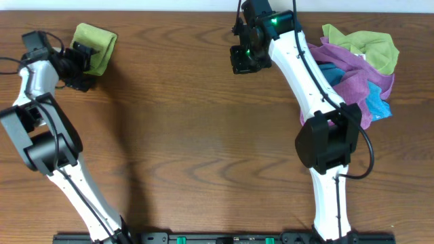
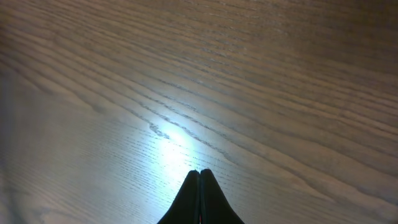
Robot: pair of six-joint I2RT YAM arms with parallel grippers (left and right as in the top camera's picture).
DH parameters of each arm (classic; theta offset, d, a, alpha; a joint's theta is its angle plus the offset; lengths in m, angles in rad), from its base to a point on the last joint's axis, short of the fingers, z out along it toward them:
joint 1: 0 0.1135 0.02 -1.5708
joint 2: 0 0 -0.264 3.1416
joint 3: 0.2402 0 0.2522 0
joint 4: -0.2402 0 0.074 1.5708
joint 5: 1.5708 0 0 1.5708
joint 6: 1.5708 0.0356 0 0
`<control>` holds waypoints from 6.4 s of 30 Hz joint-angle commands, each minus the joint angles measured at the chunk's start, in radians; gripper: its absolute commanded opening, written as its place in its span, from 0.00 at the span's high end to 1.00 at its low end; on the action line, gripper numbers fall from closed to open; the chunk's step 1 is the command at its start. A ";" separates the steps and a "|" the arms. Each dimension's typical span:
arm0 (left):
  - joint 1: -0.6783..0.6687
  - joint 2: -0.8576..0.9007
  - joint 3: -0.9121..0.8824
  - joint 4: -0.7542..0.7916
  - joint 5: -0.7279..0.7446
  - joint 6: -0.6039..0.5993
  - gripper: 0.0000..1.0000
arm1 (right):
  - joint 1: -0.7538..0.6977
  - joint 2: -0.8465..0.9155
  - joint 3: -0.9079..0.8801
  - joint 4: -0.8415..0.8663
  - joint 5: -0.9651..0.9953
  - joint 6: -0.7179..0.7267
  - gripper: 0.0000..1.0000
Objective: Fold the cloth
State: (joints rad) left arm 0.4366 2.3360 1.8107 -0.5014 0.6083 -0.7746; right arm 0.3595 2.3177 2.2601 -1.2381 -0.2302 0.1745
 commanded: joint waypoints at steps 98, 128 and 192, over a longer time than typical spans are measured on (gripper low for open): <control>-0.535 -2.015 -1.465 0.073 -0.379 0.813 0.05 | 0.035 -1.527 -1.263 0.198 0.331 0.038 0.01; -0.489 -2.333 -1.687 0.079 -0.382 0.778 0.05 | 0.034 -1.527 -1.263 0.198 0.331 0.038 0.01; -0.489 -2.332 -1.687 0.077 -0.386 0.779 0.05 | -0.160 -2.313 -2.063 0.547 0.414 0.019 0.01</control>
State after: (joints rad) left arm -0.0586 0.0109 0.1432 -0.4217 0.2222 0.0189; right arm 0.2081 0.0166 0.2153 -0.6941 0.1764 0.2005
